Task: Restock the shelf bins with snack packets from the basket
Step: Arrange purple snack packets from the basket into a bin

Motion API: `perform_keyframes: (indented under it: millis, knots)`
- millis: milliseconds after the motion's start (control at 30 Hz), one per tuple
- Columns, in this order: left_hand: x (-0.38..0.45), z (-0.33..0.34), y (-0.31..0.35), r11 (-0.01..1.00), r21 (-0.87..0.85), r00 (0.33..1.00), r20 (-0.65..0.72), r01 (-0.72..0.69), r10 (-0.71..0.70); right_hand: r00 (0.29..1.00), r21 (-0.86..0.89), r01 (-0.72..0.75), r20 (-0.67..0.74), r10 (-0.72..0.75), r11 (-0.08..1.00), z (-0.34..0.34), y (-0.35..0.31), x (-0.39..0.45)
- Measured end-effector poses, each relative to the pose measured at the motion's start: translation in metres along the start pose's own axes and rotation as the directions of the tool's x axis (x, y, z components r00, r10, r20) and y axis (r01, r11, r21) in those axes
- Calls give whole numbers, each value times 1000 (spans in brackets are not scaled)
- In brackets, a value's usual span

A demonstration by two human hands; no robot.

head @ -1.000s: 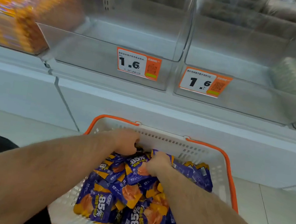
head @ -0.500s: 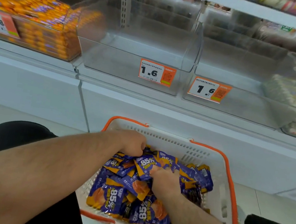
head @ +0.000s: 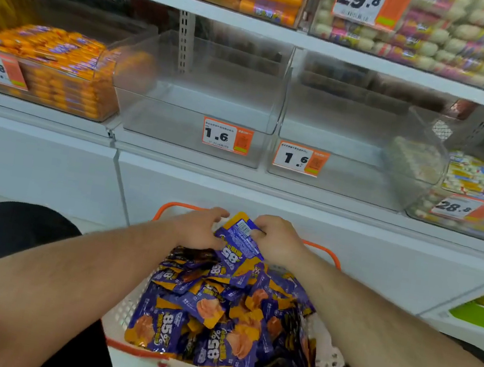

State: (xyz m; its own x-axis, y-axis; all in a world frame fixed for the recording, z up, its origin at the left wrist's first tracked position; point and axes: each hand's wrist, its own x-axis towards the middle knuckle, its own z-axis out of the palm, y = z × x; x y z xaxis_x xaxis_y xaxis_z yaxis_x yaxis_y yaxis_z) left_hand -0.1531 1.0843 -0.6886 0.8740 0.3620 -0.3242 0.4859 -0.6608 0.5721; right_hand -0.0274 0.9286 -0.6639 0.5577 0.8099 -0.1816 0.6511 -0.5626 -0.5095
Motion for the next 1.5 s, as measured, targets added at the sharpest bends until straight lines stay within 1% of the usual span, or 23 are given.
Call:
perform_keyframes:
  millis: [133, 233, 300, 400, 533, 667, 700, 767, 867, 933, 967, 1067, 1100, 1133, 1167, 1200, 1233, 1267, 1300, 1333, 1367, 1400, 1500]
  knots:
    - [2, -20, 23, 964, -234, 991, -76, -128, 113, 998, 203, -19, -52, 30, 979, -41, -14, -15]
    - [0, -34, 40, 912, -362, 980, -46, -195, 191, 993, 398, -50, -79, 88, 916, -61, -19, -30]
    - [-1, -43, 53, 894, -379, 969, -36, -239, 243, 995, 471, -75, -25, 98, 879, -72, -22, -39]
    - [-1, -59, 69, 886, -361, 956, -78, -292, 283, 990, 492, -142, 60, 129, 859, -86, -27, -45]
    - [7, -78, 83, 875, -334, 936, -102, -350, 336, 983, 514, -183, 89, 160, 838, -105, -33, -45]
    - [19, -95, 101, 860, -308, 914, -163, -406, 373, 975, 621, -209, 75, 208, 756, -125, -36, -38]
    - [24, -99, 104, 848, -314, 903, -203, -427, 379, 970, 646, -223, 76, 229, 730, -128, -35, -36]
    - [37, -108, 110, 838, -279, 861, -354, -470, 365, 960, 684, -251, 83, 268, 685, -133, -33, -30]
    - [60, -123, 114, 864, -174, 728, -630, -472, 271, 949, 767, -250, 71, 308, 592, -142, -30, -22]
    - [75, -134, 114, 889, -160, 662, -725, -430, 190, 938, 827, -231, 49, 344, 513, -149, -28, -15]
    - [83, -138, 112, 899, -182, 666, -731, -398, 148, 926, 859, -226, 42, 376, 460, -151, -27, -12]
    - [104, -142, 109, 911, -261, 762, -642, -321, 84, 878, 943, -189, 36, 478, 275, -153, -27, -4]
    - [108, -140, 109, 916, -261, 786, -612, -304, 87, 865, 958, -149, 7, 501, 244, -155, -27, -3]
    - [109, -137, 109, 924, -244, 798, -594, -294, 98, 850, 966, -88, -55, 524, 245, -160, -27, -2]
    - [110, -135, 109, 933, -220, 803, -586, -287, 109, 832, 958, -16, -147, 535, 287, -167, -28, -1]
    - [110, -133, 109, 939, -192, 799, -588, -285, 123, 806, 925, 57, -265, 529, 377, -175, -29, 0]
    - [111, -132, 108, 942, -173, 796, -591, -287, 134, 769, 849, 112, -403, 496, 517, -183, -29, 2]
    - [111, -132, 107, 940, -171, 795, -590, -295, 142, 730, 706, 124, -541, 418, 697, -190, -27, 7]
    - [113, -133, 107, 933, -193, 802, -580, -303, 141, 707, 495, 99, -646, 289, 863, -197, -25, 13]
    - [115, -134, 106, 922, -225, 812, -567, -314, 139, 709, 256, 54, -691, 143, 965, -202, -23, 22]
    - [116, -135, 106, 911, -260, 823, -552, -321, 133, 739, 38, -4, -673, 29, 999, -206, -22, 33]
    - [118, -136, 105, 902, -287, 832, -541, -324, 126, 785, -122, -55, -619, -33, 991, -208, -20, 49]
    - [123, -137, 103, 876, -350, 842, -529, -333, 109, 914, -416, -122, -402, -61, 901, -201, -3, 116]
